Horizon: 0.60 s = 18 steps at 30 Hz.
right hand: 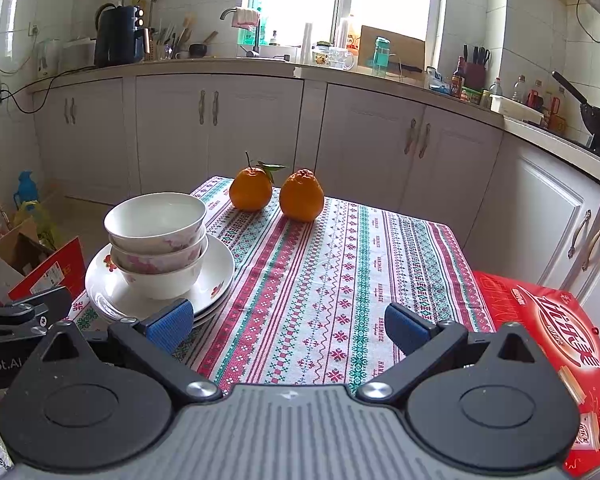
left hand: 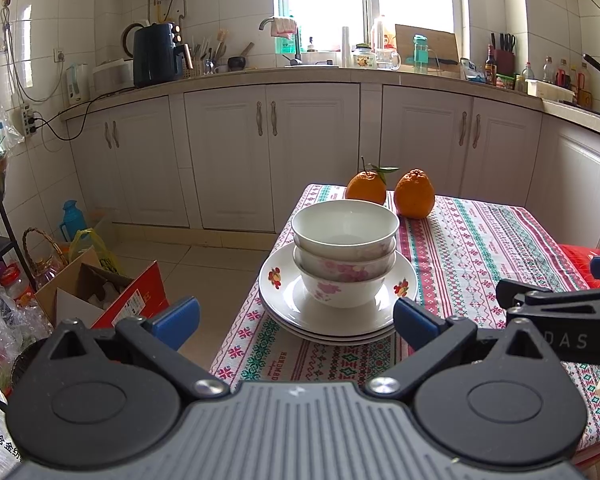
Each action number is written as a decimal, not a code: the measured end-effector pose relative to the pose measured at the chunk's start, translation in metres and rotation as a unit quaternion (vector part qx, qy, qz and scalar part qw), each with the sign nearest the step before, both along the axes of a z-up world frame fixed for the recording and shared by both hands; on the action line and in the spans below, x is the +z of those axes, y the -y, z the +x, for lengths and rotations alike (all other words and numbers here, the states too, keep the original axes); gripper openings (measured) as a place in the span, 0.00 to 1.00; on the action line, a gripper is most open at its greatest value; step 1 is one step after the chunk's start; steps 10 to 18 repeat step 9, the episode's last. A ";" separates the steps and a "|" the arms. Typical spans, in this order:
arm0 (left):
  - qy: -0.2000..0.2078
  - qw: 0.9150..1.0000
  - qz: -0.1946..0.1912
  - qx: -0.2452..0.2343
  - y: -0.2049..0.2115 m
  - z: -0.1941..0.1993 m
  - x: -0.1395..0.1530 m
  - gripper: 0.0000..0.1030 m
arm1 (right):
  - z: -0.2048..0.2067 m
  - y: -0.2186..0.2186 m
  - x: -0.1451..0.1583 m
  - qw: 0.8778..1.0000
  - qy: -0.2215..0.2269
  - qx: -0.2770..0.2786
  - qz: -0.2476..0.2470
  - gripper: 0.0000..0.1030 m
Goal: Organize plates and bowls
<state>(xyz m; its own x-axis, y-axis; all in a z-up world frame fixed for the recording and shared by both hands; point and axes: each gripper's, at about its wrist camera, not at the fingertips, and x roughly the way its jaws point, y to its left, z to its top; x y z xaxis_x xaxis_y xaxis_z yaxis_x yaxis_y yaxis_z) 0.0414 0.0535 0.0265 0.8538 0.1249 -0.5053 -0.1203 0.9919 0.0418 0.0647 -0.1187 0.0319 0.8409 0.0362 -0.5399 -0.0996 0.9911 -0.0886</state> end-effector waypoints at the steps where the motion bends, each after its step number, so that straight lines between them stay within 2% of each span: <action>1: 0.000 1.000 0.000 0.000 0.000 0.000 0.000 0.99 | 0.000 0.000 0.000 1.000 0.000 0.000 0.000 1.00; 18: 0.000 1.000 0.000 0.000 0.001 -0.001 0.001 0.99 | 0.000 0.000 0.001 1.000 0.001 -0.001 0.000 1.00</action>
